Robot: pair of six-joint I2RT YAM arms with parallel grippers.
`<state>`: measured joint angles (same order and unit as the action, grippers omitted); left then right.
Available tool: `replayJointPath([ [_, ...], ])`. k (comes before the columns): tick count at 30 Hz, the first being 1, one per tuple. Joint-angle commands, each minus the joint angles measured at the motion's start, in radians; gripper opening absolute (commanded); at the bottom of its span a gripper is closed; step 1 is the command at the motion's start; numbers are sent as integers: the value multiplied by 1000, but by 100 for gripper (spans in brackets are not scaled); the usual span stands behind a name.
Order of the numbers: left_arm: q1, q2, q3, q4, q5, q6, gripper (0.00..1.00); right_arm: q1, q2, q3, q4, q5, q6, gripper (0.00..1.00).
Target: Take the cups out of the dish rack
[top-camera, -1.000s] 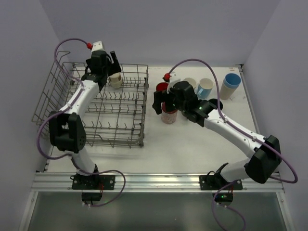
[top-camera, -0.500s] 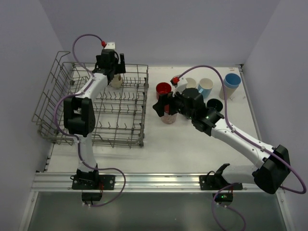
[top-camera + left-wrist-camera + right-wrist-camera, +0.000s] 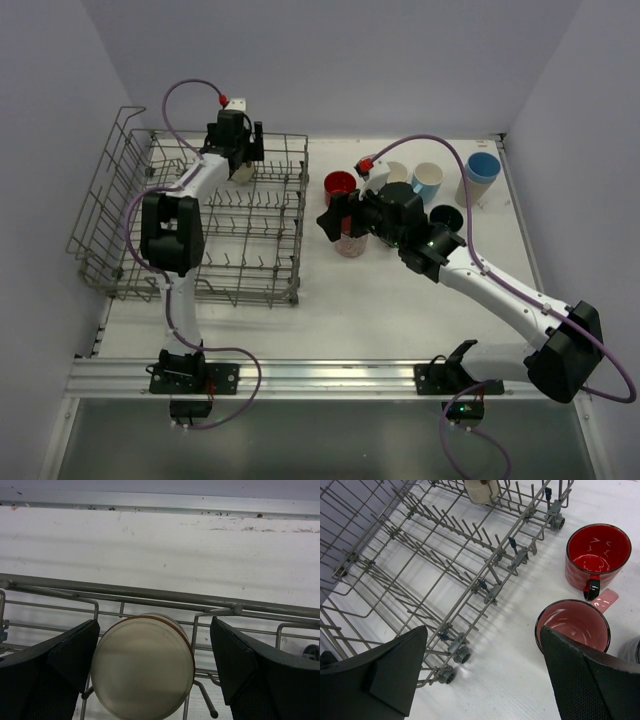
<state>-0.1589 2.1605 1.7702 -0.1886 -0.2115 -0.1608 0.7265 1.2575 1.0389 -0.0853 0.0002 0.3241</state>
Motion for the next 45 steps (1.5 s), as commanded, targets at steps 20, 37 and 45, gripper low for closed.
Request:
replayJointPath([
  [20, 2, -209, -37, 81, -3, -52, 39, 5, 54, 61, 45, -77, 30, 97],
  [37, 1, -612, -260, 169, 524, -472, 29, 2, -93, -54, 369, -255, 283, 97],
  [45, -66, -943, -681, 636, 833, -888, 28, 2, -265, -214, 548, -259, 431, 96],
])
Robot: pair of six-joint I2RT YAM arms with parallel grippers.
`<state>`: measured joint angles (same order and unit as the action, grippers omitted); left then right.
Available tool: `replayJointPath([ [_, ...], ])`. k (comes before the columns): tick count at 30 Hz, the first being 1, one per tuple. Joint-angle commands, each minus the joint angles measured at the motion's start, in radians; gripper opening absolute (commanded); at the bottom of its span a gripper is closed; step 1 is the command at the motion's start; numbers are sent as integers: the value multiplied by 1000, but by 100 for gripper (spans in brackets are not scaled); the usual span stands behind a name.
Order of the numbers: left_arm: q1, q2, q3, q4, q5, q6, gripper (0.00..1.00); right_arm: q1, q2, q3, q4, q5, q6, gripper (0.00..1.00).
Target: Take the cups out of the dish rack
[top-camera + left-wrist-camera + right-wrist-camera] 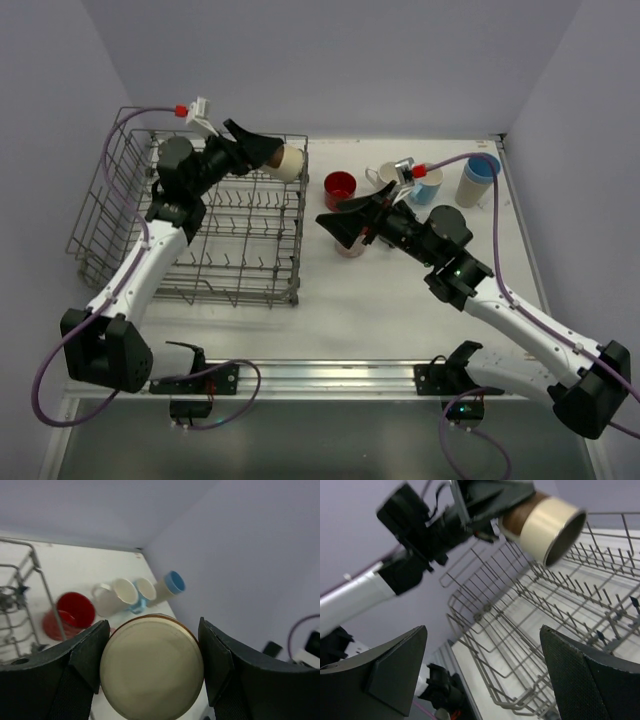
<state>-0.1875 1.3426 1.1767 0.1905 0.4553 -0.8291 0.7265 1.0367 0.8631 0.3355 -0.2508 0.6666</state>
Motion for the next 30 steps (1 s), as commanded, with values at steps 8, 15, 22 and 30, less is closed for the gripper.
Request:
replayJointPath([
  [8, -181, -321, -318, 469, 125, -329, 29, 2, -92, -81, 140, -22, 166, 91],
  [15, -242, -310, -391, 549, 122, -350, 28, 2, -69, -67, 177, -128, 166, 74],
  [22, -242, -293, -413, 583, 102, -352, 27, 2, -121, -136, 243, -202, 160, 73],
  [30, -244, -306, -390, 601, 71, -351, 26, 2, -214, -183, 169, -156, 123, 74],
])
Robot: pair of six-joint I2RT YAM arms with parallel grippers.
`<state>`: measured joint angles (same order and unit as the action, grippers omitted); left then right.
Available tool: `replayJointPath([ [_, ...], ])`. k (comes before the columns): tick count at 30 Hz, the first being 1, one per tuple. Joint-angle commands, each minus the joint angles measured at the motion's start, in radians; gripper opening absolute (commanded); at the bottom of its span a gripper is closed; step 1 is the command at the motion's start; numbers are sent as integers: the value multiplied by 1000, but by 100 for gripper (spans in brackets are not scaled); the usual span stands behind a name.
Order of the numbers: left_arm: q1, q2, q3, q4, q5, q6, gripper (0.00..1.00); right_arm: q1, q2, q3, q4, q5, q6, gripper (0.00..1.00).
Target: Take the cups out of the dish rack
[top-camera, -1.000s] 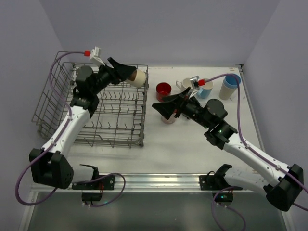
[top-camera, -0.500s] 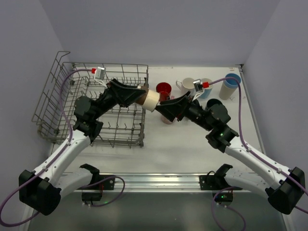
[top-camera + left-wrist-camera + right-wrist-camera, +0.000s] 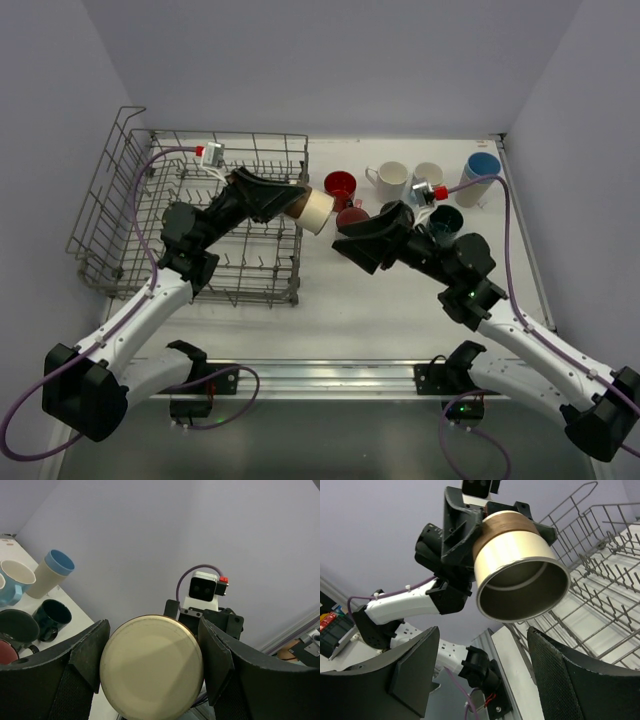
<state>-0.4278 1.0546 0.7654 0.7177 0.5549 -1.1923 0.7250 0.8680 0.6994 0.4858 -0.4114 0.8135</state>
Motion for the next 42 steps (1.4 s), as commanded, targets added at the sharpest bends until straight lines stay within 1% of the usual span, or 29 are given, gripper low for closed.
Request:
replayJointPath([
  [1, -3, -22, 31, 49, -36, 25, 26, 4, -53, -40, 25, 17, -25, 74],
  [4, -9, -22, 57, 8, -47, 60, 26, 4, -54, -29, 60, -22, -31, 77],
  [6, -32, -15, 49, 8, -50, 71, 26, 4, -34, 18, 45, -38, -45, 78],
  [8, -69, 1, 38, 8, -58, 82, 26, 4, 12, 46, 66, -59, -31, 78],
  [13, -129, 42, 22, 25, -59, 94, 26, 4, 124, 118, 129, -89, 29, 73],
  [14, -143, 48, 22, 23, -64, 105, 26, 4, 146, 118, 163, -93, 45, 69],
  [16, -150, 51, 20, 25, -69, 114, 26, 4, 161, 126, 174, -90, 55, 53],
  [17, -152, 53, 18, 23, -69, 118, 27, 5, 166, 127, 168, -87, 53, 34],
  [18, -152, 53, 14, 23, -70, 119, 28, 5, 163, 121, 163, -66, 53, 25],
  [19, -152, 48, 14, 14, -75, 131, 35, 4, 155, 114, 152, -50, 46, 11],
  [20, -152, 45, 15, 5, -78, 143, 43, 4, 148, 106, 137, -35, 38, 11],
  [21, -151, 39, 26, -15, -82, 161, 51, 5, 128, 100, 113, -18, 26, 3],
  [22, -152, 32, 35, -93, -95, 184, 70, 4, 117, 100, 78, 11, -6, 0],
  [24, -152, -2, 99, -215, -160, 298, 85, 4, 86, 110, -68, 31, -55, 0],
  [25, -152, -16, 124, -365, -200, 345, 94, 4, 75, 114, -131, 61, -107, 0],
  [26, -152, -48, 152, -433, -287, 440, 97, 4, 63, 111, -247, 80, -131, 0],
  [27, -152, -63, 193, -554, -329, 485, 100, 4, 37, 100, -298, 98, -149, 0],
  [28, -152, -82, 213, -613, -373, 526, 100, 2, 26, 98, -361, 115, -190, 0],
  [29, -152, -114, 233, -665, -459, 610, 100, 4, 22, 97, -492, 147, -217, 0],
  [30, -152, -129, 264, -711, -493, 649, 100, 4, 13, 91, -562, 164, -237, 0],
  [31, -152, -148, 273, -810, -524, 680, 100, 4, 5, 81, -620, 180, -255, 0],
  [32, -151, -183, 278, -840, -586, 739, 100, 4, 2, 77, -732, 216, -266, 0],
  [34, -152, -238, 272, -921, -628, 787, 100, 4, 21, 89, -846, 270, -287, 0],
  [35, -152, -255, 269, -945, -666, 827, 100, 4, 34, 103, -954, 342, -298, 0],
  [38, -152, -318, 230, -1021, -720, 888, 100, 4, 107, 152, -1116, 433, -313, 0],
  [39, -152, -332, 218, -1043, -730, 901, 100, 4, 135, 172, -1142, 504, -318, 0],
  [40, -152, -361, 206, -1051, -756, 921, 100, 4, 167, 181, -1188, 531, -324, 0],
  [41, -152, -375, 178, -1055, -769, 930, 100, 4, 239, 201, -1207, 551, -324, 0],
  [42, -152, -401, 163, -1061, -783, 936, 100, 4, 276, 210, -1222, 578, -323, 0],
])
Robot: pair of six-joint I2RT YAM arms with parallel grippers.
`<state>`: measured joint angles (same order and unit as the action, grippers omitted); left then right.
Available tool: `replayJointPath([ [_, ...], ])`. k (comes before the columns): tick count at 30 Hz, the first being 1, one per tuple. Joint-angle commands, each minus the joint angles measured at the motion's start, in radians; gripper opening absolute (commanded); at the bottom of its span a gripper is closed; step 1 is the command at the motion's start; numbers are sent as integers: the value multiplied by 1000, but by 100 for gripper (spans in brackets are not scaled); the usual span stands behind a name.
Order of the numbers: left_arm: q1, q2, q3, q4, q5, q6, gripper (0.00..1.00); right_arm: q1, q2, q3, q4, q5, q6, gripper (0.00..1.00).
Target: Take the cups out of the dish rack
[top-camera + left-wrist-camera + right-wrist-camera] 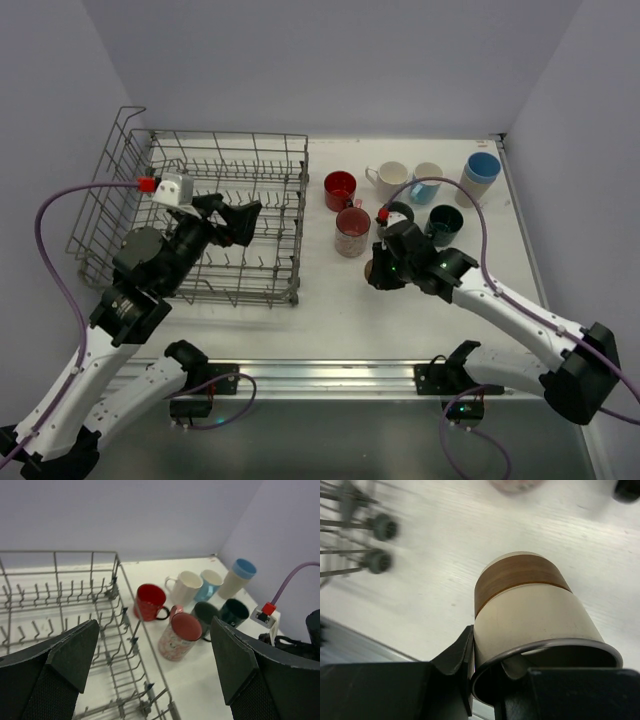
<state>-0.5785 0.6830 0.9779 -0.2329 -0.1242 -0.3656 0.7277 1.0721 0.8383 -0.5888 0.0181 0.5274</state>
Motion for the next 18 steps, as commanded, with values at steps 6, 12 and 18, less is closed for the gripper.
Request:
replayJointPath([
  [6, -1, -94, -130, -102, -158, 149, 100, 1, 282, 76, -71, 160, -56, 0],
  [12, -1, -96, -176, -75, -150, 166, 100, 1, 420, 96, -2, 125, -107, 0],
  [18, 0, -103, -177, -82, -166, 166, 100, 6, 447, 120, -11, 131, -125, 38],
])
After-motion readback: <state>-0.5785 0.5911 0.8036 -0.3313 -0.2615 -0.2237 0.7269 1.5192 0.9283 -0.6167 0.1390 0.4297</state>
